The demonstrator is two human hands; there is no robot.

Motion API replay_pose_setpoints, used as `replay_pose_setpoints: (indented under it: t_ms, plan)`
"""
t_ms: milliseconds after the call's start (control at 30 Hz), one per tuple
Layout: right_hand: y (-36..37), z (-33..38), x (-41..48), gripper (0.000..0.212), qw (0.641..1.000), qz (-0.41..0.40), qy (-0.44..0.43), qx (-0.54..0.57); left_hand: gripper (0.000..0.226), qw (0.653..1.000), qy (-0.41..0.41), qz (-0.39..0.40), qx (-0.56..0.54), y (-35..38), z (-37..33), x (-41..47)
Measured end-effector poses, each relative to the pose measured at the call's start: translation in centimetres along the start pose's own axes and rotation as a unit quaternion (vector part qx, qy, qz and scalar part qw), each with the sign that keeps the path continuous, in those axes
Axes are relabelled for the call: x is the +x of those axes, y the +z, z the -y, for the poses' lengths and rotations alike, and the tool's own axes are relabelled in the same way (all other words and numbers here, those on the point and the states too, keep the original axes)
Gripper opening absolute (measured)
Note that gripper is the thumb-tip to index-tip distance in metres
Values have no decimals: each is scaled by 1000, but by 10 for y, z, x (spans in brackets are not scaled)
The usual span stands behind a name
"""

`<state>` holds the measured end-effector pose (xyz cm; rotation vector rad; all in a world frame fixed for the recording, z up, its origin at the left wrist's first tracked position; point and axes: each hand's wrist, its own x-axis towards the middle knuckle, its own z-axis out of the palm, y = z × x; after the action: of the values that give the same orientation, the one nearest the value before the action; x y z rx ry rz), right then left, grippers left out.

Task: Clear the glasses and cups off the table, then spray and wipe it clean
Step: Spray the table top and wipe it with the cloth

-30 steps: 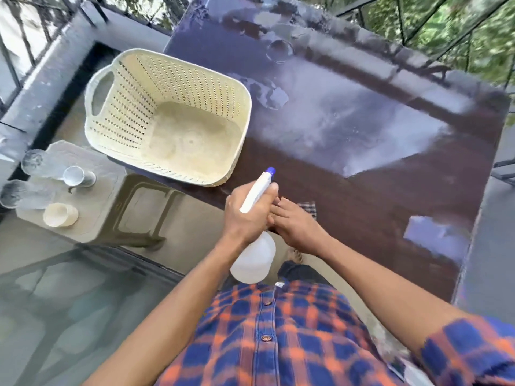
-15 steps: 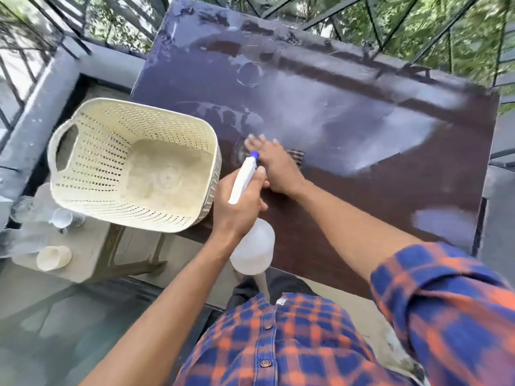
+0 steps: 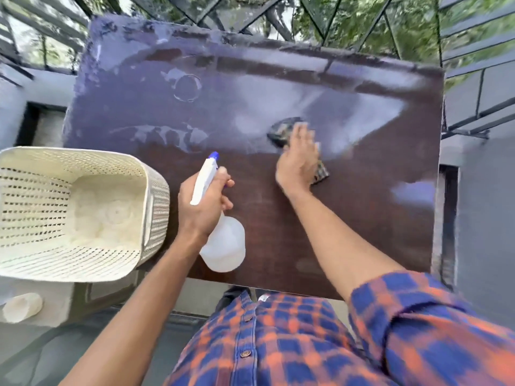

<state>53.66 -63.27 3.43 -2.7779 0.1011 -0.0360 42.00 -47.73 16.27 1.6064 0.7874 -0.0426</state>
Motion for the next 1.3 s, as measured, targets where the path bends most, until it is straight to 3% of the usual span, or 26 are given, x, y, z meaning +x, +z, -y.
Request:
replay_pose_setpoints:
  t_ms: [67, 167, 233, 267, 333, 400, 433, 500, 567, 700, 800, 867, 933, 1000, 1067, 1100, 1200, 1300]
  plan:
    - [20, 26, -33, 62, 982, 57, -179, 0, 22, 1000, 5, 16, 10, 4, 0, 2]
    - [15, 14, -94, 59, 911, 159, -381, 13, 25, 998, 25, 59, 5, 7, -3, -1]
    - [-5, -30, -118, 59, 884, 184, -428, 27, 26, 996, 24, 82, 10, 8, -5, -5]
    - [-17, -57, -118, 60, 894, 163, -416, 31, 24, 996, 21, 86, 17, 8, -5, -7]
    - [-37, -116, -96, 62, 947, 79, -312, 9, 25, 995, 23, 92, 41, 7, -4, -10]
    - [-56, -163, -55, 61, 995, 8, -99, 5, 25, 993, 27, 99, 53, 7, -2, -13]
    - [-64, -176, -34, 60, 999, -25, 25, 10, 25, 993, 26, 104, 52, 7, -1, -14]
    - [-71, -175, 5, 60, 975, -59, 211, 28, 25, 992, 30, 108, 49, 7, -2, -17]
    - [-66, -145, 24, 63, 970, -46, 238, 21, 25, 991, 40, 117, 49, 8, -3, -20]
    - [-30, -60, -23, 65, 998, 45, -41, 4, 23, 989, 43, 129, 58, 11, -3, -20]
    - [-22, -45, -117, 63, 961, 124, -248, 10, 23, 985, 48, 152, 66, 18, -4, -19]
    - [-33, -80, -171, 63, 940, 156, -302, 9, 25, 982, 50, 170, 69, 22, -4, -21]
    - [-48, -141, -203, 61, 967, 107, -229, 14, 24, 979, 51, 184, 76, 25, -3, -24]
    - [-69, -206, -209, 58, 999, 14, -46, 3, 23, 976, 53, 194, 85, 27, -1, -26]
    - [-86, -255, -205, 57, 986, -44, 158, 28, 23, 972, 57, 209, 92, 29, 3, -32]
    - [-91, -267, -202, 58, 975, -53, 213, 42, 23, 970, 60, 216, 96, 30, 4, -36]
    - [-87, -253, -197, 58, 953, -84, 287, 50, 24, 963, 71, 237, 106, 33, 7, -47]
    - [-60, -191, -220, 61, 923, -127, 361, 29, 25, 961, 78, 241, 112, 34, 9, -55]
